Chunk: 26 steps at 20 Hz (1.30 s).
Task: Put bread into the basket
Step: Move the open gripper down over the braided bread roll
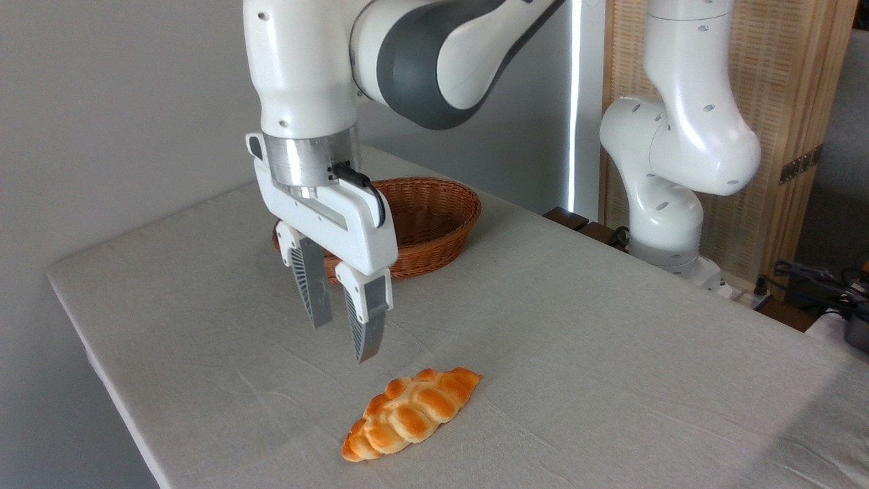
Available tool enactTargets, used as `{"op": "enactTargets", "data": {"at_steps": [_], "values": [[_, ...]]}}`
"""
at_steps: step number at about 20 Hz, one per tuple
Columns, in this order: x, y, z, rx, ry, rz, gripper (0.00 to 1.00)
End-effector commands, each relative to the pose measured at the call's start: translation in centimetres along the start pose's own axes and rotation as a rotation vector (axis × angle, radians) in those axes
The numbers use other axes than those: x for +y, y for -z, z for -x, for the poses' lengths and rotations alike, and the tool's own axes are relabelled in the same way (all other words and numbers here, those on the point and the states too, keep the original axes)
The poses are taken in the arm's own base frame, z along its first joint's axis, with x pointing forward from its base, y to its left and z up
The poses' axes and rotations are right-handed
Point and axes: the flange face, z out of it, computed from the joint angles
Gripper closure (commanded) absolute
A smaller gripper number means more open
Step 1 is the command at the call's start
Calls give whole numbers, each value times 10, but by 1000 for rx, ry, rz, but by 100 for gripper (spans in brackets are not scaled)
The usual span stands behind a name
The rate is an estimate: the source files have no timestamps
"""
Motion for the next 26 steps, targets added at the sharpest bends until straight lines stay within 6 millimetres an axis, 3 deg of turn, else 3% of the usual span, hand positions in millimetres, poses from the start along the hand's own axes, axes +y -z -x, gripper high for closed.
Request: {"op": "enactTargets", "data": {"at_steps": [1, 5, 10, 19, 22, 24, 26], "values": [[3, -22, 17, -50, -17, -4, 0], [-6, -28, 22, -128, -72, -87, 0], [-6, -69, 18, -191, -91, -53, 0], [-6, -89, 18, -207, -96, -41, 1], [-5, -94, 19, -214, -97, -34, 36], [-5, -95, 19, -215, -97, -33, 50], [-6, -96, 19, -218, -102, -34, 56]]}}
